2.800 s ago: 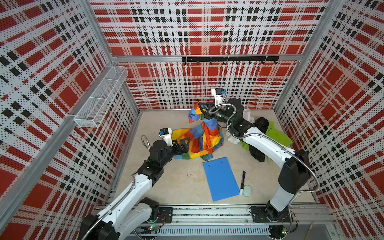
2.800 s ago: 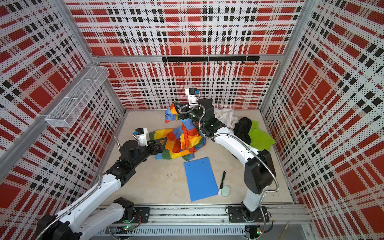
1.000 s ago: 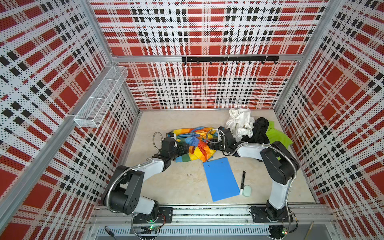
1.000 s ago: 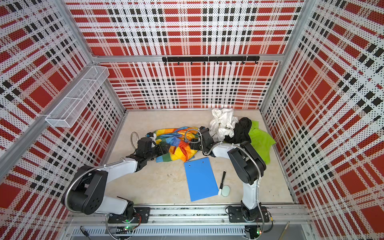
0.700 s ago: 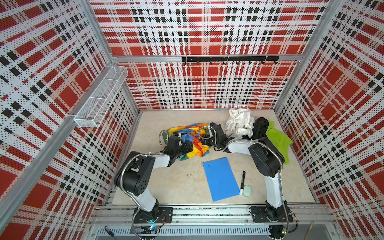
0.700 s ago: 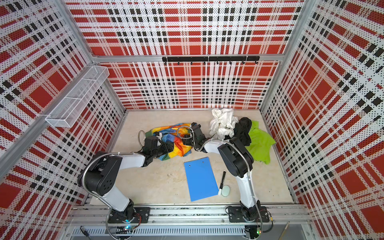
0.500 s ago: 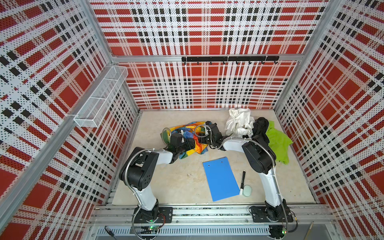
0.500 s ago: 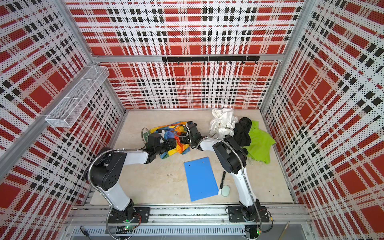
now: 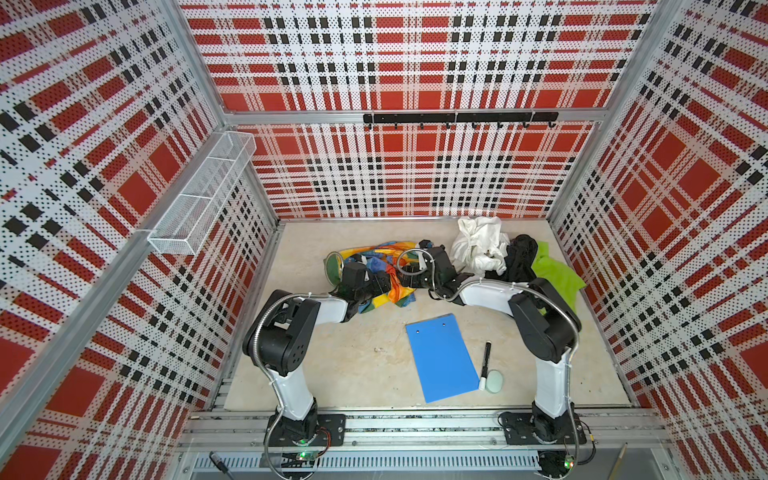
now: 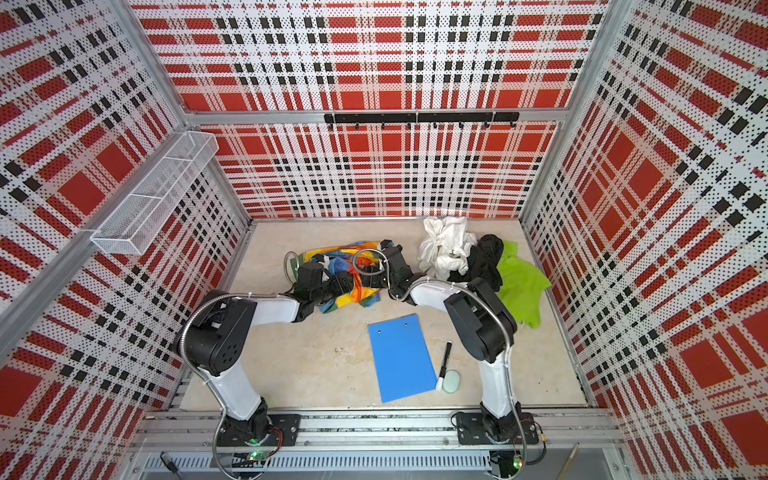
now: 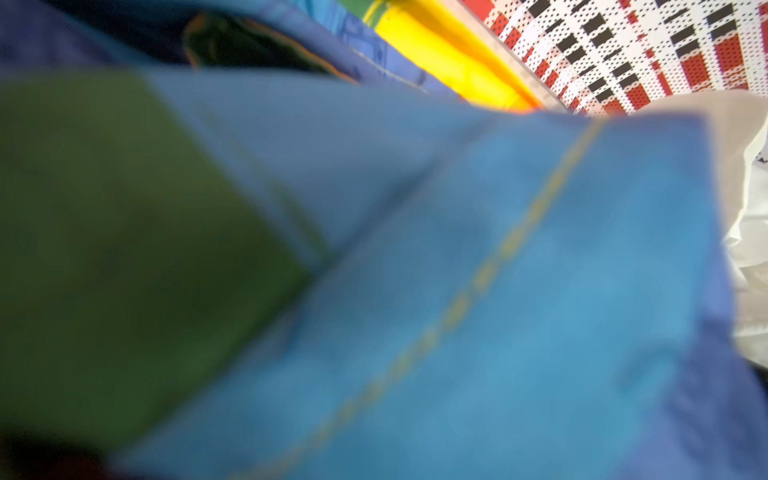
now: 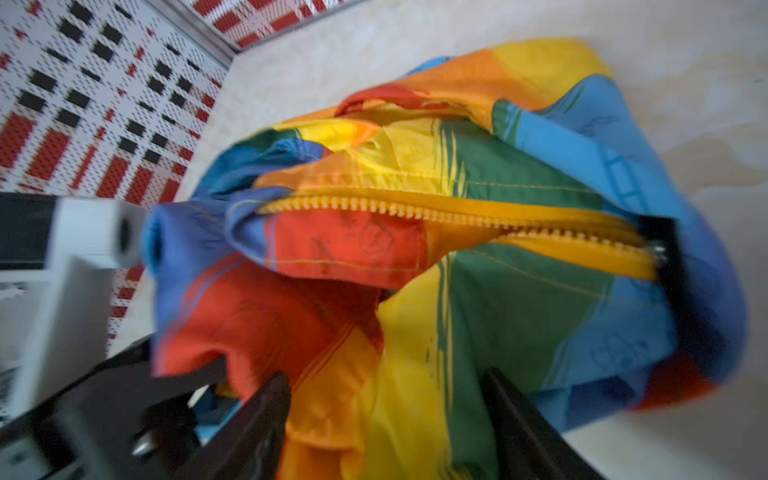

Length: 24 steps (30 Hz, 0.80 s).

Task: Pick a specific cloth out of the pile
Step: 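Lay the jacket on the table with both grippers and bunch it, then open both grippers and withdraw them from the jacket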

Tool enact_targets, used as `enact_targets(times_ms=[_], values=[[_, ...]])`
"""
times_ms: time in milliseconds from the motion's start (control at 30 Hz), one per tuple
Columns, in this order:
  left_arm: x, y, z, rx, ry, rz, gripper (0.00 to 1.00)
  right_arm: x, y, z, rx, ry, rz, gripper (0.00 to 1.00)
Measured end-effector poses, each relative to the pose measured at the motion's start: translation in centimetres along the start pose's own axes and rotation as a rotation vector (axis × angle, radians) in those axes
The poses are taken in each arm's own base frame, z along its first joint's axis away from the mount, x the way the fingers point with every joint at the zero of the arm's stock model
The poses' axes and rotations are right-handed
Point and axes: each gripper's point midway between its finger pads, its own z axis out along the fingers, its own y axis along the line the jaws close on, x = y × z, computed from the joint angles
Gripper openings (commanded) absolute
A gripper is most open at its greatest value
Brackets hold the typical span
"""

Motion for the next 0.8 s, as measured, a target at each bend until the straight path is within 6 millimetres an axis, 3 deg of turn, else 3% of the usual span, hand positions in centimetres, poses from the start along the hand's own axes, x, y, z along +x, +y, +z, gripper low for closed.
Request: enact_targets(times_ms=[200, 367, 500, 633, 800], values=[[-2.1, -0.7, 1.2, -0.006, -0.025, 0.001, 0.88, -2.9, 1.7, -6.7, -0.027, -0.108, -0.035, 0.84], [-4.0, -1.2, 1.9, -0.009, -0.046, 0.004, 0.91, -3.6, 2.1, -11.0, -0.029, -0.161, -0.057, 0.86], [-4.8, -1.0, 1.6, -0.027, -0.061, 0.018, 0.97, -3.5, 2.0, -13.3, -0.015, -0.175, -0.084, 0.87], [-5.1, -1.2, 0.3, -0.040, -0.061, 0.035, 0.99, -2.8, 1.3, -14.6, 0.015, -0.175, -0.116, 0.89], [-5.8, -2.3, -4.0, -0.045, -0.108, 0.065, 0.99, -2.1, 0.3, -16.6, 0.050, -0.172, -0.147, 0.90]])
